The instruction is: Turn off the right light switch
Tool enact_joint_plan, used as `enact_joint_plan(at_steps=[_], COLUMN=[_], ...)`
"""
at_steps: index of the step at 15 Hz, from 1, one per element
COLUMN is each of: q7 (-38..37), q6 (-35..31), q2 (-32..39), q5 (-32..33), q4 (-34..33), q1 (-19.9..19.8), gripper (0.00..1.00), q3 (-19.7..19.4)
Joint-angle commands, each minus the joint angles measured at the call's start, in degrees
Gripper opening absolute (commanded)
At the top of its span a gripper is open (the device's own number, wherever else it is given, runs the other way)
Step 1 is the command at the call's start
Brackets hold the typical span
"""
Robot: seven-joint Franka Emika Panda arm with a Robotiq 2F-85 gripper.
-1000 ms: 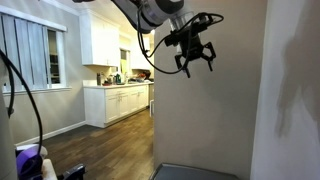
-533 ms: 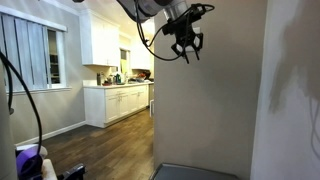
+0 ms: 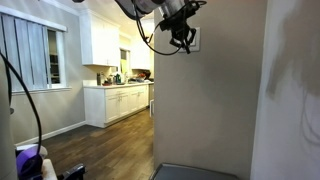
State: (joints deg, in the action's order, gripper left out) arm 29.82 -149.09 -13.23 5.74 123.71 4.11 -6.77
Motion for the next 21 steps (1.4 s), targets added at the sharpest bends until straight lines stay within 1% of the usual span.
enact_joint_plan(at_steps=[1, 3, 6, 11, 15, 17, 18, 21], q7=[2.89, 2.85, 1.5, -0.31, -1.41, -1.54, -0.13, -0.35], q6=[-2.63, -3.82, -5.91, -9.34, -10.76, -10.35, -8.41, -3.54], q2=[0.82, 1.3, 2.57, 5.59, 7.41, 7.39, 7.14, 7.05], q5=[-2.79, -3.3, -2.39, -0.72, 0.52, 0.99, 0.25, 2.08], q4=[-1.46, -2.64, -4.59, -6.88, -8.21, -8.27, -8.35, -8.83], q1=[0.74, 1.32, 1.52, 0.16, -1.11, -1.39, -1.1, -1.88], gripper=[0.0, 0.0, 0.0, 0.0, 0.0, 0.0, 0.0, 0.0], q3=[-0.03, 0.23, 0.87, 1.51, 1.78, 1.87, 1.74, 1.96])
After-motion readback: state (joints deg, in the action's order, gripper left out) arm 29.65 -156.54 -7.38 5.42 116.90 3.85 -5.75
